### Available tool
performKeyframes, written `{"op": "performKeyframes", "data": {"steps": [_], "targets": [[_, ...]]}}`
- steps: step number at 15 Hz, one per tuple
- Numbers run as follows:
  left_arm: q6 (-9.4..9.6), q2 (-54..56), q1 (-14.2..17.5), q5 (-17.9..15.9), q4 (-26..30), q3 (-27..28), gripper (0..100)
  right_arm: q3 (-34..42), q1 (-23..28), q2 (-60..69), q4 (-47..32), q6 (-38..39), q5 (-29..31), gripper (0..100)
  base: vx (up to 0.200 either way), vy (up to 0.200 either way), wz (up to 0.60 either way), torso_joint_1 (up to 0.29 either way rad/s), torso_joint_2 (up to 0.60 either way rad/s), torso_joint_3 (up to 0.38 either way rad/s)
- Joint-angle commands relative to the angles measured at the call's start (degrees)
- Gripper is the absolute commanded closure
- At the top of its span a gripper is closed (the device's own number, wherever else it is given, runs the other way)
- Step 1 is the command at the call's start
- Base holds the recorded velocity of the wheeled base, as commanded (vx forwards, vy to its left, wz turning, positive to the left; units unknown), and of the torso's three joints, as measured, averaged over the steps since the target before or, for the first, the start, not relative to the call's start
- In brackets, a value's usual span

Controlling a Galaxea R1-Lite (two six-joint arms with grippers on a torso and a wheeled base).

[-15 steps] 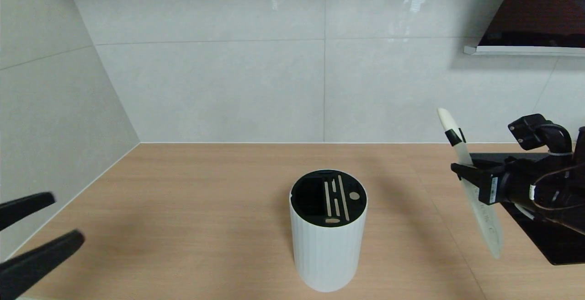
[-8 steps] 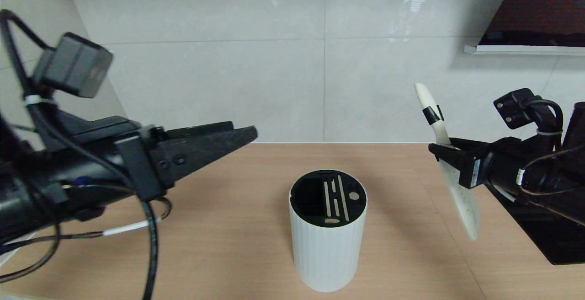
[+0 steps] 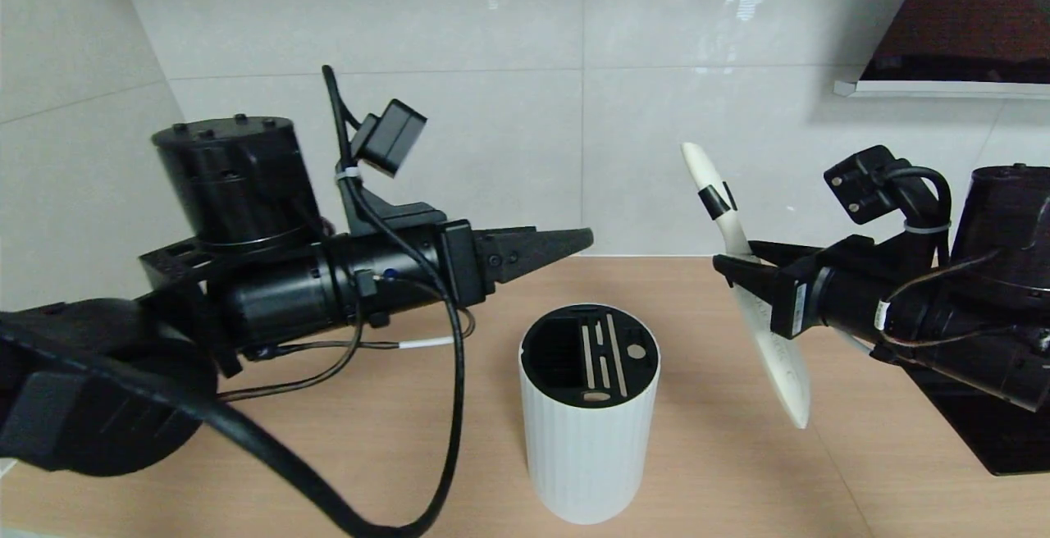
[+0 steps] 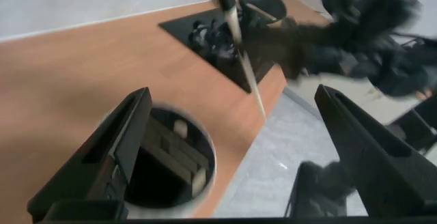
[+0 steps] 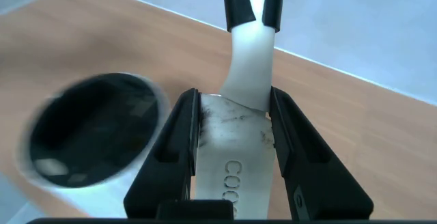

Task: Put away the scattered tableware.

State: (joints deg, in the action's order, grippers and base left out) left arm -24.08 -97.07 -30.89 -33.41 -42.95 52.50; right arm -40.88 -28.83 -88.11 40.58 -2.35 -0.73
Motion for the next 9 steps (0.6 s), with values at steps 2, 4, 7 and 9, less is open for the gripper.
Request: {"op": "performKeyframes", "data": {"steps": [2,4,7,9], "targets": [[0.08,-9.4,-4.1,0.5,0.0,8.1,0,0.4,-2.5,-0.1,0.0,0.0,0.2,100,0.000,0.000,0.00,0.000,0.00,0.000],[0.08,-12.8,-5.1,2.6,0.0,12.2,0,0.8,-3.9,-0.1,0.0,0.0,0.9,100,0.000,0.000,0.00,0.000,0.00,0.000],[-0.36,-15.3,-5.4,2.7,0.7,15.8,0,1.4,-4.9,0.8,0.0,0.0,1.1,100,0.000,0.000,0.00,0.000,0.00,0.000],[-0.36,-17.4,-5.8,2.7,1.1,18.6,0,1.7,-5.0,0.8,0.0,0.1,1.1,100,0.000,0.000,0.00,0.000,0.00,0.000]]}}
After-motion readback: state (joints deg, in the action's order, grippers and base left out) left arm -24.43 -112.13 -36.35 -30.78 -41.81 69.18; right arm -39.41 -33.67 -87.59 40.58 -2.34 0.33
